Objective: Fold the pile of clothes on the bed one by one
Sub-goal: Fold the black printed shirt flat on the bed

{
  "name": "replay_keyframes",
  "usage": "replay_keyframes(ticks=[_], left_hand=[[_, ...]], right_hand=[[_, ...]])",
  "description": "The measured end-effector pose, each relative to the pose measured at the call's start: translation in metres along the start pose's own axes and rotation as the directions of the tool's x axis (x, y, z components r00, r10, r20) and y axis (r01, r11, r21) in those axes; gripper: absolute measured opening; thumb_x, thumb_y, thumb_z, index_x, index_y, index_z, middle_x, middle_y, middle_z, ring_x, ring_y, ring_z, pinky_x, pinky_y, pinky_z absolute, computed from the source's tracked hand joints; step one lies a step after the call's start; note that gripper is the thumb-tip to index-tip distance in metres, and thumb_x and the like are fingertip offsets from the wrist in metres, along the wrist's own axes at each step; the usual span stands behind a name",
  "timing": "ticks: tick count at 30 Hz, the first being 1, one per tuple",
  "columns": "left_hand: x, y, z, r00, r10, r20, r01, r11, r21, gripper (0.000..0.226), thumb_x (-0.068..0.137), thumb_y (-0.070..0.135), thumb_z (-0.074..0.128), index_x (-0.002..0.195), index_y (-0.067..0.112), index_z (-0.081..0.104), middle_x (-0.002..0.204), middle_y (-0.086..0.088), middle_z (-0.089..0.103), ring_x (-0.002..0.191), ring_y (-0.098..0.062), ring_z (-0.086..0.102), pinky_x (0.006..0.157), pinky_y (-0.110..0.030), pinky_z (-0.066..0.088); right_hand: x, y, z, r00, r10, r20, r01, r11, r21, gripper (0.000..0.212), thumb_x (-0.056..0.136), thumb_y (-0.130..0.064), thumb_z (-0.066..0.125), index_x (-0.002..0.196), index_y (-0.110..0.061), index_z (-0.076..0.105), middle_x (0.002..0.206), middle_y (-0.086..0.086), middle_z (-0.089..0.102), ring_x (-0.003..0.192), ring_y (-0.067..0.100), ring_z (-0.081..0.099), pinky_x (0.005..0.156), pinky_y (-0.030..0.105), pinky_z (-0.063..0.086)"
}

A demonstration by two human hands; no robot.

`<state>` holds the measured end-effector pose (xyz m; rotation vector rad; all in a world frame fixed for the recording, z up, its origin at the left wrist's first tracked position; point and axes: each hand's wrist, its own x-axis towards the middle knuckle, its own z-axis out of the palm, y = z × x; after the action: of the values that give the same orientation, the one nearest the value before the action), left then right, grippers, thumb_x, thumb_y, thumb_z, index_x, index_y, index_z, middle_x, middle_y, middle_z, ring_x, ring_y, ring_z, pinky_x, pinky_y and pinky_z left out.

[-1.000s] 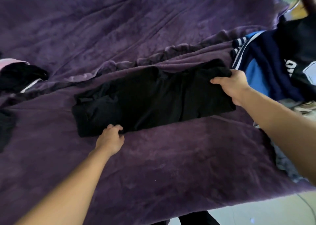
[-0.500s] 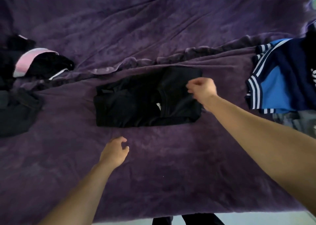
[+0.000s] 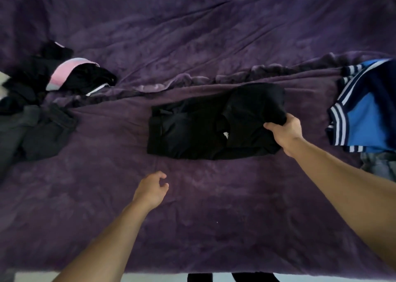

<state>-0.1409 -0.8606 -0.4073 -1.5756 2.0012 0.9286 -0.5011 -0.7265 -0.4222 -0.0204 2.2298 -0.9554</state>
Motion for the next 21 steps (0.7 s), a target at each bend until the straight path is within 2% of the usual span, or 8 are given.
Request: replay_keyframes(ticks=[4, 8, 12, 14, 16, 17, 19, 21], left_hand=[[-0.004, -0.008, -0.023, 0.999, -0.026, -0.021, 0.024, 0.996, -0.092, 0.032, 0.091, 0.025, 0.059, 0.123, 0.020, 0.059, 0.124, -0.007, 0.059, 0.112, -0.021, 0.057, 0.090, -0.028, 0.043], [-0.001, -0.022, -0.051, 0.997, -0.025, -0.075, 0.014, 0.989, -0.145, 0.030, 0.091, 0.022, 0.058, 0.121, 0.016, 0.062, 0.120, -0.009, 0.063, 0.111, -0.024, 0.058, 0.094, -0.029, 0.042], [0.021, -0.046, -0.088, 0.983, -0.015, -0.181, -0.019, 0.982, -0.186, 0.026, 0.088, 0.015, 0.062, 0.113, 0.012, 0.067, 0.107, -0.010, 0.069, 0.104, -0.026, 0.063, 0.091, -0.027, 0.043], [0.037, -0.057, -0.108, 0.972, 0.005, -0.233, -0.045, 0.985, -0.167, 0.023, 0.086, 0.013, 0.064, 0.108, 0.010, 0.069, 0.102, -0.011, 0.070, 0.102, -0.028, 0.063, 0.086, -0.027, 0.043], [0.053, -0.064, -0.124, 0.959, 0.045, -0.280, -0.081, 0.990, -0.117, 0.022, 0.085, 0.012, 0.063, 0.107, 0.009, 0.069, 0.103, -0.013, 0.070, 0.102, -0.030, 0.063, 0.085, -0.030, 0.044], [0.061, -0.064, -0.129, 0.949, 0.072, -0.307, -0.106, 0.990, -0.096, 0.023, 0.086, 0.013, 0.062, 0.108, 0.009, 0.068, 0.106, -0.015, 0.069, 0.102, -0.032, 0.063, 0.085, -0.032, 0.045], [0.077, -0.054, -0.135, 0.912, 0.139, -0.387, -0.177, 0.982, -0.064, 0.027, 0.089, 0.017, 0.058, 0.114, 0.010, 0.063, 0.113, -0.017, 0.063, 0.104, -0.036, 0.059, 0.086, -0.038, 0.046], [0.090, -0.032, -0.129, 0.860, 0.242, -0.449, -0.283, 0.959, -0.025, 0.035, 0.092, 0.025, 0.054, 0.125, 0.013, 0.058, 0.125, -0.017, 0.053, 0.112, -0.037, 0.052, 0.090, -0.043, 0.045]], right_hand=[[-0.043, -0.047, 0.010, 0.966, -0.235, -0.106, 0.192, 0.930, -0.315, 0.041, 0.083, -0.034, 0.068, 0.114, -0.015, 0.050, 0.112, 0.011, 0.063, 0.104, 0.037, 0.059, 0.087, 0.043, 0.049], [-0.089, -0.095, 0.079, 0.913, -0.407, -0.029, 0.350, 0.816, -0.461, 0.049, 0.080, -0.033, 0.067, 0.119, -0.018, 0.042, 0.110, 0.016, 0.064, 0.101, 0.041, 0.060, 0.082, 0.043, 0.047], [-0.126, -0.108, 0.174, 0.874, -0.424, 0.238, 0.486, 0.742, -0.461, 0.051, 0.080, -0.032, 0.070, 0.122, -0.019, 0.044, 0.110, 0.014, 0.064, 0.100, 0.038, 0.061, 0.077, 0.036, 0.044], [-0.139, -0.100, 0.213, 0.827, -0.263, 0.498, 0.485, 0.782, -0.392, 0.057, 0.081, -0.036, 0.073, 0.128, -0.017, 0.046, 0.116, 0.011, 0.063, 0.105, 0.032, 0.060, 0.085, 0.034, 0.047], [-0.144, -0.088, 0.229, 0.779, -0.168, 0.604, 0.431, 0.844, -0.320, 0.052, 0.084, -0.036, 0.071, 0.129, -0.017, 0.053, 0.117, 0.007, 0.063, 0.103, 0.024, 0.062, 0.090, 0.033, 0.050], [-0.143, -0.083, 0.228, 0.791, -0.246, 0.560, 0.465, 0.837, -0.288, 0.042, 0.086, -0.031, 0.069, 0.124, -0.016, 0.059, 0.113, 0.005, 0.066, 0.099, 0.023, 0.064, 0.089, 0.034, 0.051], [-0.131, -0.070, 0.217, 0.795, -0.517, 0.318, 0.605, 0.718, -0.344, 0.026, 0.088, -0.020, 0.062, 0.114, -0.014, 0.065, 0.106, 0.006, 0.068, 0.097, 0.027, 0.063, 0.083, 0.038, 0.052], [-0.113, -0.060, 0.198, 0.730, -0.667, 0.148, 0.631, 0.574, -0.522, 0.033, 0.088, -0.019, 0.060, 0.121, -0.014, 0.062, 0.117, 0.009, 0.062, 0.109, 0.031, 0.055, 0.083, 0.044, 0.051]])
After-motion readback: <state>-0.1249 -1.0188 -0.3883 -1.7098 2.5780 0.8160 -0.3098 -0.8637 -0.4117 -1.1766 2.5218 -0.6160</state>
